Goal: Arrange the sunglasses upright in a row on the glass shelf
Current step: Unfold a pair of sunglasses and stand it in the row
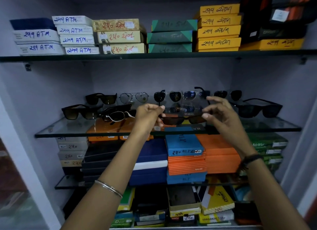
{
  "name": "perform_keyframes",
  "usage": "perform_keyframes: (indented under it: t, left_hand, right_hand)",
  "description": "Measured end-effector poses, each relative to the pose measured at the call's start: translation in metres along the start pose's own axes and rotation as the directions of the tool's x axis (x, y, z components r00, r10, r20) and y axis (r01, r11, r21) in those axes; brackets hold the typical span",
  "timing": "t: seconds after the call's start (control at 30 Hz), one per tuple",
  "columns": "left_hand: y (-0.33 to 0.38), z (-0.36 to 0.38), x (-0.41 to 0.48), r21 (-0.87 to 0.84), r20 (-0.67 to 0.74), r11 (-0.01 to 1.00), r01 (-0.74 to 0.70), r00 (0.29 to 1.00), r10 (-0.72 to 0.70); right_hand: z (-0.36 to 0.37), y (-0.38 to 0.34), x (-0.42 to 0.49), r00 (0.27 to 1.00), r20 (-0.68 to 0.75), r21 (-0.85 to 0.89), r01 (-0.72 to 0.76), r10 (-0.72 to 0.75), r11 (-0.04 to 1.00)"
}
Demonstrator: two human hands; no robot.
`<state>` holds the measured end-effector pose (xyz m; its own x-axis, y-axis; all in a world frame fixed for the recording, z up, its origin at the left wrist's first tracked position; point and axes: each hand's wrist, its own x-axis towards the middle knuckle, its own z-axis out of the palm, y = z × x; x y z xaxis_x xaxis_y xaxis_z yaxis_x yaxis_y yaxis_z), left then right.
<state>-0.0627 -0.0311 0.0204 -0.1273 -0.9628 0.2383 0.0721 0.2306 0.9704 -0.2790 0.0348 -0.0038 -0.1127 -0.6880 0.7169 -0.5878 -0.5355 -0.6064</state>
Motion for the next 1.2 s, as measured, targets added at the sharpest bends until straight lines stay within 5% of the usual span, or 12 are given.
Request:
perform_keyframes:
  t: [0.17, 0.4, 0.5, 0.8, 1.2]
  left_hand:
    - [-0.001, 0.032, 0.014, -0.077, 0.062, 0.992, 0.095, 0.994, -0.091]
    - [-0.01, 0.069, 0.026, 0.139, 0.204, 0.99, 0.01, 0.978, -0.038]
    - [-0.015, 0.079, 0.033, 0.27, 0.146, 0.962, -0.045, 0.989, 0.005]
    - [-0.02, 0.091, 0.037, 0.548, 0.088, 0.802, -0.239, 0.969, 0.229]
    - [-0.024, 0.102, 0.042, 0.607, 0.113, 0.747, -0.271, 0.96, 0.257]
  right_hand:
    - [-0.028, 0.018, 0.007, 0.999, -0.005, -0.201, 0.051, -0.053, 0.978]
    - [-0.036, 0.041, 0.015, 0.992, -0.117, -0.389, -0.001, -0.048, 0.921]
    - [-0.034, 0.048, 0.017, 0.99, -0.129, -0.441, -0.012, -0.05, 0.897]
    - [-0.03, 0.065, 0.024, 0.956, -0.275, -0.558, -0.074, -0.099, 0.827]
    - [-0.029, 0.061, 0.025, 0.943, -0.333, -0.491, -0.157, -0.018, 0.857]
